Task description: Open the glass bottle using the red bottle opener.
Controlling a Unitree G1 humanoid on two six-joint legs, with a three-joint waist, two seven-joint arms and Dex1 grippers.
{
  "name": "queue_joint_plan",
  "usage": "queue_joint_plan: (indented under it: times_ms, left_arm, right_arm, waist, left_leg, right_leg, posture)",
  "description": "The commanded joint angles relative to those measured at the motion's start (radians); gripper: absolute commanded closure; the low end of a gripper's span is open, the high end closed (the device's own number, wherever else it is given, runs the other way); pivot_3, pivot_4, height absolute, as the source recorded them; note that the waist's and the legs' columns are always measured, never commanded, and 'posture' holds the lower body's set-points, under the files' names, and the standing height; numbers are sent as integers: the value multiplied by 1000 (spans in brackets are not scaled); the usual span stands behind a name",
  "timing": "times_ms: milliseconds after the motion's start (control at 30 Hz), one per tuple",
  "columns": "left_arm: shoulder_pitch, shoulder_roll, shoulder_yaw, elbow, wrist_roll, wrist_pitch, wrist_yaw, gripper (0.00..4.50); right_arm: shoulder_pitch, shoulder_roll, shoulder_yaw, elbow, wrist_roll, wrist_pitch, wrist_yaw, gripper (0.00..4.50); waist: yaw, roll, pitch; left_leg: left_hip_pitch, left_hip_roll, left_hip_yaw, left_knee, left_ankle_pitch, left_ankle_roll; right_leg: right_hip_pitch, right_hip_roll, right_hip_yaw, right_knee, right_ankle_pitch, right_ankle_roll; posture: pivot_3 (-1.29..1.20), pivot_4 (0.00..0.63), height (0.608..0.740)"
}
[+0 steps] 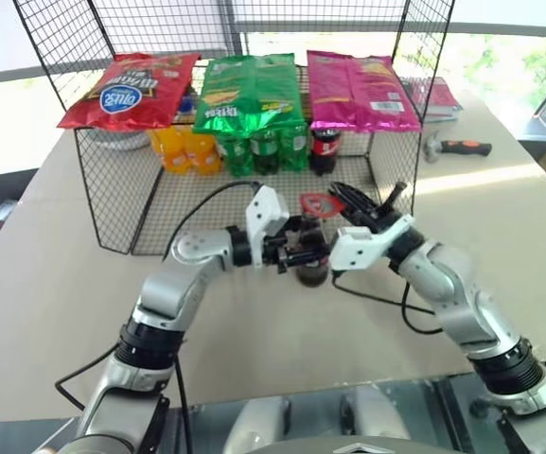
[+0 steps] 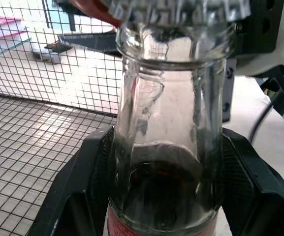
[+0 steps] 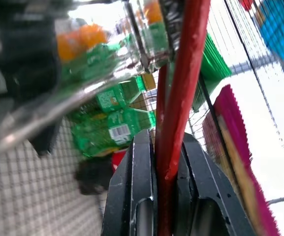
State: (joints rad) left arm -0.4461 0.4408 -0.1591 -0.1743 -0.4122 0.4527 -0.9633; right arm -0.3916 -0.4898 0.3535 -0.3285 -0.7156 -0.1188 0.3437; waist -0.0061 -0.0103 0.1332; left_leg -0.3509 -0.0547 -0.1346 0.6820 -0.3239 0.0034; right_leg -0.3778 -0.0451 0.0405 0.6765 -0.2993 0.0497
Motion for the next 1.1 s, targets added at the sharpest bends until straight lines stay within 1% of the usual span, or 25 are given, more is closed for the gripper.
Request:
queue_joint_plan:
  times_ms: [33, 200, 267, 433, 533, 667, 767, 867, 900, 933, 967, 1033, 1067, 1100]
  left_arm:
    - [-36, -19, -22, -3, 13, -8, 11, 2139]
    - [-27, -18, -38, 3, 21, -17, -10, 2139]
    - [-25, -18, -40, 6, 25, -22, -15, 2139]
    - [-21, -18, -46, 8, 28, -32, -25, 2139]
    - [-18, -21, -47, 9, 29, -41, -25, 2139]
    - [-11, -20, -47, -3, 29, -45, -22, 2139]
    - [-6, -13, -46, -7, 29, -54, -24, 2139]
    - [-2, -7, -45, -11, 32, -68, -31, 2139]
    - [-2, -7, -44, -9, 33, -72, -32, 2139]
    - [-2, -7, -45, -7, 33, -75, -33, 2139]
    - [-1, -7, -45, -6, 34, -79, -33, 2139]
    - [1, -10, -46, -3, 37, -88, -32, 2139]
    - [3, -13, -46, -4, 38, -93, -31, 2139]
    - [4, -16, -46, -2, 40, -98, -29, 2139]
  right_arm:
    - [-34, -64, 54, 3, -70, -68, 94, 4500]
    - [-138, -145, 18, 0, -27, -121, 170, 4500]
    - [-186, -173, 4, 7, -8, -145, 197, 4500]
    - [-250, -202, -23, 22, 26, -177, 238, 4500]
    - [-252, -187, -58, 22, 60, -150, 240, 4500]
    - [-232, -120, -132, -31, 163, -6, 270, 4500]
    - [-163, -31, -241, -214, 370, 327, 389, 4500]
    - [-84, -8, -362, -425, 576, 727, 516, 4500]
    - [-67, 6, -433, -490, 657, 934, 550, 4500]
    - [-63, 11, -484, -535, 717, 1087, 568, 4500]
    - [-35, 12, -543, -574, 805, 1233, 615, 4500]
    - [33, -16, -610, -639, 937, 1422, 697, 4500]
    - [58, -17, -633, -662, 983, 1516, 715, 4500]
    - [70, 6, -646, -665, 1009, 1604, 705, 4500]
  waist:
    - [3, 0, 0]
    - [19, 2, 1]
    - [19, 0, 2]
    - [16, 0, 2]
    - [17, 0, 2]
    - [17, 0, 2]
    - [20, 0, 2]
    - [21, 0, 2]
    - [21, 0, 3]
    - [19, 0, 3]
    - [19, 1, 3]
    - [19, 1, 3]
    - [21, 2, 4]
    - [19, 3, 4]
  left_leg:
    - [0, 0, 0, 0, 0, 0]
    - [0, -1, 0, 0, 0, 0]
    - [0, -2, 0, 0, 0, 0]
    - [-1, 0, 0, -5, 0, 0]
    - [-2, 0, -1, -7, 0, 0]
    - [-6, 0, -1, -7, 0, 1]
    - [-11, 0, -5, -6, 0, 1]
    - [-14, 0, -6, -6, 0, 1]
    - [-15, 0, -7, -6, 0, 1]
    - [-15, -1, -7, -6, 0, 1]
    - [-15, -1, -7, -6, 0, 1]
    - [-13, 0, -7, -6, 0, 1]
    - [-12, 0, -8, -6, 0, 1]
    - [-12, 0, -9, -7, 0, 1]
  right_leg:
    - [0, 0, 0, 0, 0, 0]
    - [0, -1, 0, -1, 0, 0]
    - [1, -1, -1, -1, 0, 0]
    - [-1, -1, 0, -5, 0, 0]
    - [-1, -1, 0, -8, 0, 0]
    - [-4, -1, 0, -10, 0, 0]
    - [-6, -1, -2, -12, 0, 0]
    - [-7, -2, -4, -13, 0, 0]
    - [-7, -2, -4, -13, 0, 0]
    - [-7, -2, -4, -14, 0, 0]
    - [-7, -2, -4, -13, 0, 0]
    - [-6, -2, -4, -13, 0, 0]
    - [-4, -2, -5, -13, 0, -1]
    - [-4, -2, -6, -13, 0, -1]
  posture:
    - [0, 150, 740]
    - [0, 150, 740]
    - [0, 150, 740]
    - [0, 150, 740]
    - [0, 150, 740]
    - [0, 150, 740]
    - [0, 150, 740]
    - [0, 150, 740]
    - [0, 150, 740]
    - [0, 150, 740]
    - [0, 150, 740]
    - [0, 150, 740]
    - [0, 150, 740]
    - [0, 150, 740]
